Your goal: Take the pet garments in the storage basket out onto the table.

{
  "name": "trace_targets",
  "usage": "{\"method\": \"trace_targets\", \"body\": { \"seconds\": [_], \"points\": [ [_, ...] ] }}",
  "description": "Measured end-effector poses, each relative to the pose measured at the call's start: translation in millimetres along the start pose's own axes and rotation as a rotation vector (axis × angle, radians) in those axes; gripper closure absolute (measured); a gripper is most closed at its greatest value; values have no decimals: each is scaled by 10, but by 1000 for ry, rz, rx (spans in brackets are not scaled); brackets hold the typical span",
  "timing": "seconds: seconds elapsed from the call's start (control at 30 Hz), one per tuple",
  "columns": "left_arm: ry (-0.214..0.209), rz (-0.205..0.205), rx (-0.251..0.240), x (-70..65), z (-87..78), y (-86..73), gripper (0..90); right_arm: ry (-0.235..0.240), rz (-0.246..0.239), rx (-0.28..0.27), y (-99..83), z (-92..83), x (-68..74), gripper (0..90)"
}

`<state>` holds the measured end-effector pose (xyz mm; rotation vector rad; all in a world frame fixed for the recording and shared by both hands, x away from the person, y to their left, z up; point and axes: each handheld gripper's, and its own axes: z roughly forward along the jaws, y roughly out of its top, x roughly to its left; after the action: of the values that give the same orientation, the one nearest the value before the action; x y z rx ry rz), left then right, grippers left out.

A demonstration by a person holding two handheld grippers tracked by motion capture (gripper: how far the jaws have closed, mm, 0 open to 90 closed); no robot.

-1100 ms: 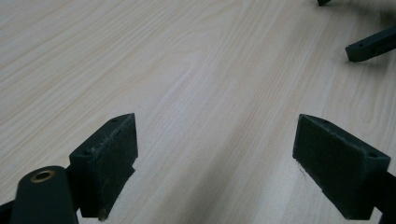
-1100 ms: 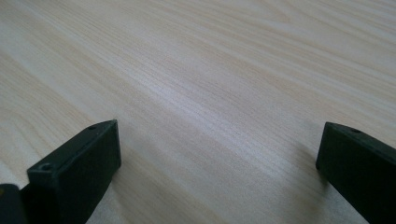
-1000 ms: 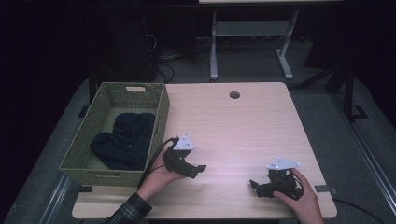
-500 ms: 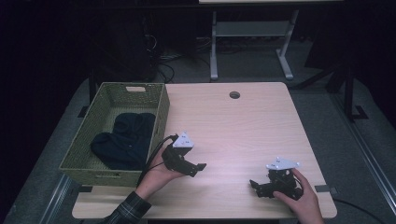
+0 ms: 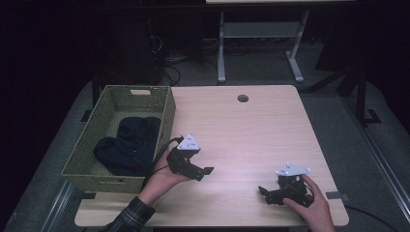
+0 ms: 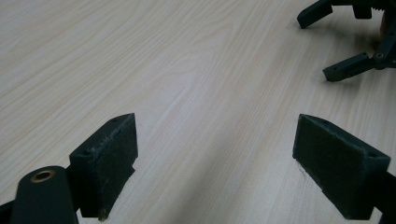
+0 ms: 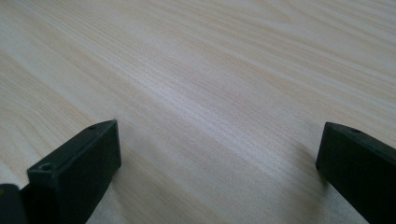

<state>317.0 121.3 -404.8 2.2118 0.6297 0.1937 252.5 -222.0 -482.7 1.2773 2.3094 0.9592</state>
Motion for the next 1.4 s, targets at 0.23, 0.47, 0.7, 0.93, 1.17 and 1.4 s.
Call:
{"method": "trace_targets", "body": {
  "seconds": [0.23, 0.47, 0.7, 0.93, 1.17, 1.4],
  "points": [
    [-5, 8, -1, 6, -23, 39, 134, 2, -1, 0, 1, 1, -1, 0],
    [-9, 11, -11, 13, -72, 92, 134, 2, -1, 0, 1, 1, -1, 0],
    [5, 15, -29, 52, -144, 164, 135, 1, -2, -1, 1, 1, -2, 0],
    [6, 6, -53, 101, -243, 227, 135, 1, -2, -1, 1, 1, -1, 0],
    [12, 10, -58, 151, -334, 298, 135, 1, -2, -1, 1, 1, -1, 0],
    [28, 3, -66, 214, -468, 297, 136, 1, -2, -1, 1, 2, -1, 0]
  ]
}}
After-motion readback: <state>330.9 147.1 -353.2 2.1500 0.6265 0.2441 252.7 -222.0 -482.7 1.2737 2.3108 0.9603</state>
